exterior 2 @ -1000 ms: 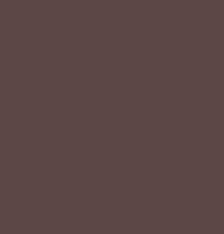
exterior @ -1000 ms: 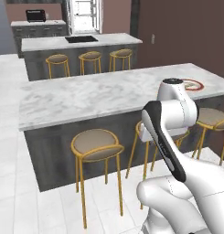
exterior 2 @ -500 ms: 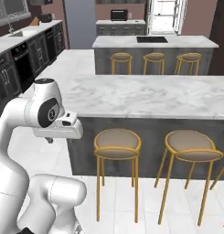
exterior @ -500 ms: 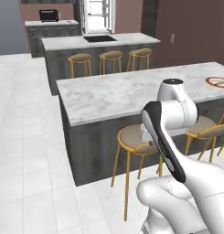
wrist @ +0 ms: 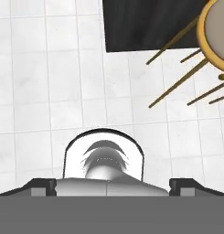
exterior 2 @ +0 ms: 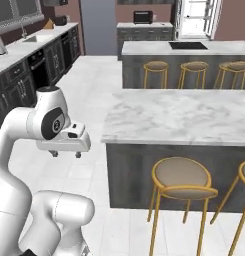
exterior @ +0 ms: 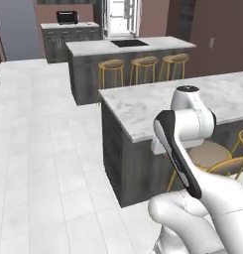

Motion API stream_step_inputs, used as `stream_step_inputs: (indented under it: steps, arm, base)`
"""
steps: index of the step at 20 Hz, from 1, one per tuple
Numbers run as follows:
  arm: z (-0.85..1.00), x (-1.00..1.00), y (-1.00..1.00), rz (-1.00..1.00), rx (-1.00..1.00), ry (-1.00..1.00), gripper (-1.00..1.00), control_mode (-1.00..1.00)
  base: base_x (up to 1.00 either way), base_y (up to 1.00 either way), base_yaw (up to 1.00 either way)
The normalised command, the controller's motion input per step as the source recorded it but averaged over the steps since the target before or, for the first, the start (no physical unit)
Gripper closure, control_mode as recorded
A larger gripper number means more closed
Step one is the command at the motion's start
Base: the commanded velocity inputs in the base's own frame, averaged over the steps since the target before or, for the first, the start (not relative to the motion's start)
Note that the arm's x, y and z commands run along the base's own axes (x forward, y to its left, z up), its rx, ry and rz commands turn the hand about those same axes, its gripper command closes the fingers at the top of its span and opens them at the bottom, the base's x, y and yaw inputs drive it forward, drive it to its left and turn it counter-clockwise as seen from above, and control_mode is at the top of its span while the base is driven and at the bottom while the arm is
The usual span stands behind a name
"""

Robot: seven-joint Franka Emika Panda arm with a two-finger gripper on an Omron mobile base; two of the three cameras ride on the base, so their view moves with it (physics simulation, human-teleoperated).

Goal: Retrieve the butter from the fridge and place it on a plate on the dining table. Then retrieve the butter knife by the fridge and place it near the plate.

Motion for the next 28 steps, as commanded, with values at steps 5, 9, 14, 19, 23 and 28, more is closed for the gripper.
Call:
stream_step_inputs:
  steps: [5,9,14,19,23,28]
  arm:
    - [0.0,0.0,0.0,0.0,0.0,0.0,-1.0,1.0]
    - [0.0,0.0,0.0,0.0,0.0,0.0,-1.0,1.0]
    - [0.0,0.0,0.0,0.0,0.0,0.0,-1.0,1.0]
    - [0.0,0.0,0.0,0.0,0.0,0.0,-1.0,1.0]
    - [0.0,0.0,0.0,0.0,0.0,0.0,-1.0,1.0]
    - [0.0,0.0,0.0,0.0,0.0,0.0,-1.0,1.0]
  base:
    - [0.47,1.0,0.0]
    - [0.5,1.0,0.02]
    - [0.92,1.0,0.11]
    - [1.0,0.9,0.18]
    - [1.0,0.7,0.21]
    - [0.97,-0.41,0.16]
